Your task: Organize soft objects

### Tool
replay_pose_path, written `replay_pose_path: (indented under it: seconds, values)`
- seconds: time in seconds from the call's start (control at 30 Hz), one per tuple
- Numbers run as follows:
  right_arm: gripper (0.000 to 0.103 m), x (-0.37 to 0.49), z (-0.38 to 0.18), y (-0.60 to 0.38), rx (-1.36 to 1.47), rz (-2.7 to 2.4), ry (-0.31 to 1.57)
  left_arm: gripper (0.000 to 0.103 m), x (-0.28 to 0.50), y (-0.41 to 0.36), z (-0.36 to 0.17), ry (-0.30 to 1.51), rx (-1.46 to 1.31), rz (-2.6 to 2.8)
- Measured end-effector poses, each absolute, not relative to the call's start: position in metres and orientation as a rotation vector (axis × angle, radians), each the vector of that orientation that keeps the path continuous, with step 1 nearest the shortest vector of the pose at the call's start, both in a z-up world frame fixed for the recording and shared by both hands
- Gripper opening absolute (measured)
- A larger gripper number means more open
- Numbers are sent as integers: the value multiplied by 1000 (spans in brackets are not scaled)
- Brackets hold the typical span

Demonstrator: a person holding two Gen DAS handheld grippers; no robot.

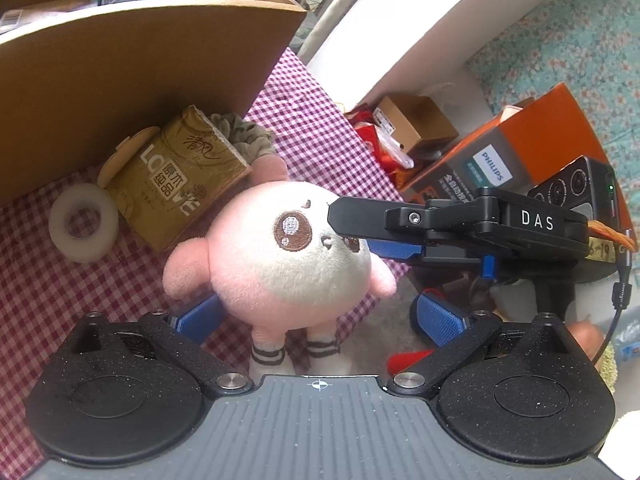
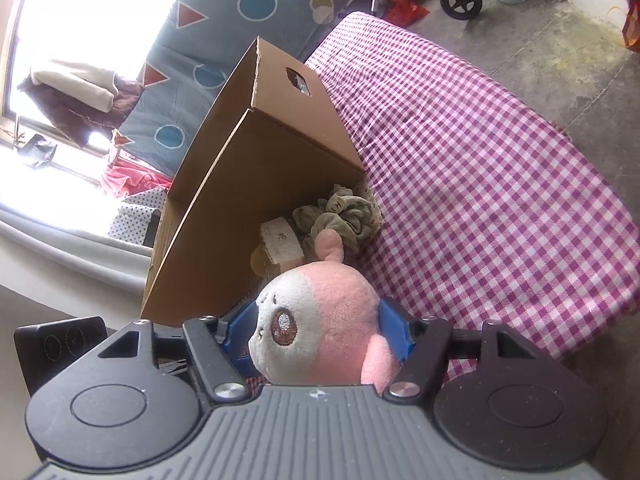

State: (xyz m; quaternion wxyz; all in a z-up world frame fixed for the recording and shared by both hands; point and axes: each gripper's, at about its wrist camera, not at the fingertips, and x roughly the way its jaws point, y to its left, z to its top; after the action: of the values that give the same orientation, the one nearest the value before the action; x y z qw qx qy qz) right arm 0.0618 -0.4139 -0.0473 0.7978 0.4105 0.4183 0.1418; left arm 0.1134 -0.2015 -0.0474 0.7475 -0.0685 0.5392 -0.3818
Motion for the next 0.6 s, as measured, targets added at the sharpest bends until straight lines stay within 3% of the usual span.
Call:
replay_pose_path:
  seconds: [0.3,0.6]
  values:
    - [70,33,-19,-401,867,288,834,103,104,-198,-31,1123,-133,-886]
    - [70,49,22,-340,753,420,818,103,76,-132,6,994,-163,-854]
